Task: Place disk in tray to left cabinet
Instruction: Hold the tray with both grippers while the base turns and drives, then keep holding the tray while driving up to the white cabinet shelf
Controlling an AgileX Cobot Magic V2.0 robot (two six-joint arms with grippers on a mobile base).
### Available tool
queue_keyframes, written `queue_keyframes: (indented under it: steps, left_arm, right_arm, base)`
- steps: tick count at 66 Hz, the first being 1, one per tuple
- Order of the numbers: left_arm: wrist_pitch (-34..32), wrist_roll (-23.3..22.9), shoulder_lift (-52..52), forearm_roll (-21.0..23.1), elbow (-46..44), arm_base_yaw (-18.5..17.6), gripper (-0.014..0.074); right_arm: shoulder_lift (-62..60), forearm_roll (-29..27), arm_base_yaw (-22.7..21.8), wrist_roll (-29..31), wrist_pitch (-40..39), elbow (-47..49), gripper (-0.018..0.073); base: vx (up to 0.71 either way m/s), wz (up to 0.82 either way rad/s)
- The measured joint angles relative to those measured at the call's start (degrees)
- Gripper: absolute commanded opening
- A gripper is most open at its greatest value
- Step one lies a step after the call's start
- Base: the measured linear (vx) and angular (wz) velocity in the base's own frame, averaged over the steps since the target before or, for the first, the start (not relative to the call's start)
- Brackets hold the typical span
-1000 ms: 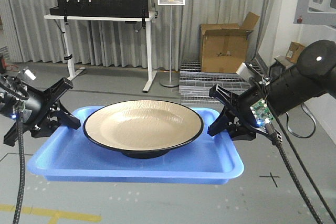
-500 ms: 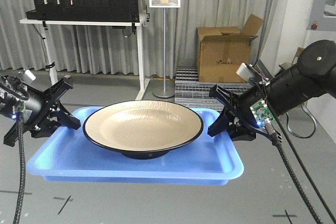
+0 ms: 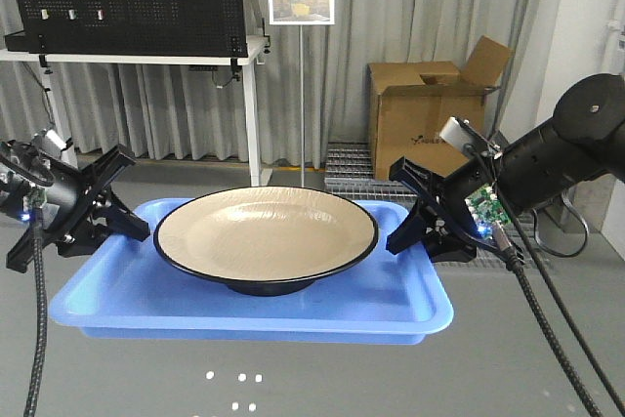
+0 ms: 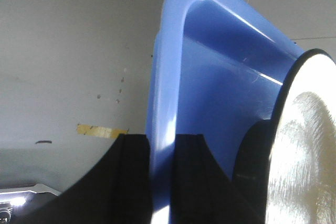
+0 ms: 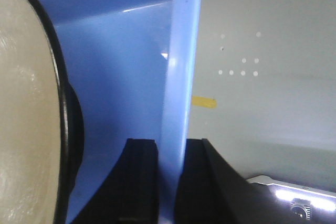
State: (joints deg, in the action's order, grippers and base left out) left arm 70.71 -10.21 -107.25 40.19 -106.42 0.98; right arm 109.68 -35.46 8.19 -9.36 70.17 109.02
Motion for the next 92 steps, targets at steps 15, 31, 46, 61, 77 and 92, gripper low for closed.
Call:
queue_keyframes:
  steps: [15,31,46,61,77,92]
  left_arm:
    - [0.0,0.0,0.0,0.0,0.0,0.0,0.0]
    - [0.0,0.0,0.0,0.0,0.0,0.0,0.0]
    - [-0.05,0.0,0.0,0.0,0.0,0.0,0.0]
    - [-0.05,0.0,0.0,0.0,0.0,0.0,0.0]
    - [-0.11,0.0,0.0,0.0,0.0,0.0,0.0]
    - [-0.11,-0.01,0.0,0.0,0.0,0.0,0.0]
  right_arm:
    - [0.0,0.0,0.0,0.0,0.0,0.0,-0.0004]
    - [0.0,0.0,0.0,0.0,0.0,0.0,-0.0004]
    - [0.0,0.0,0.0,0.0,-0.05,0.0,-0.0004]
    - [0.0,0.0,0.0,0.0,-0.05,0.0,-0.0004]
    - [0.0,0.0,0.0,0.0,-0.05,0.0,-0.0004]
    - [0.0,0.0,0.0,0.0,-0.05,0.0,-0.0004]
  base:
    - [0.66,-0.01]
    - [0.65,-0.07]
    - [0.62,-0.08]
    - [0.59,-0.06]
    - [0.56,-0.07]
    - [0.51,-0.08]
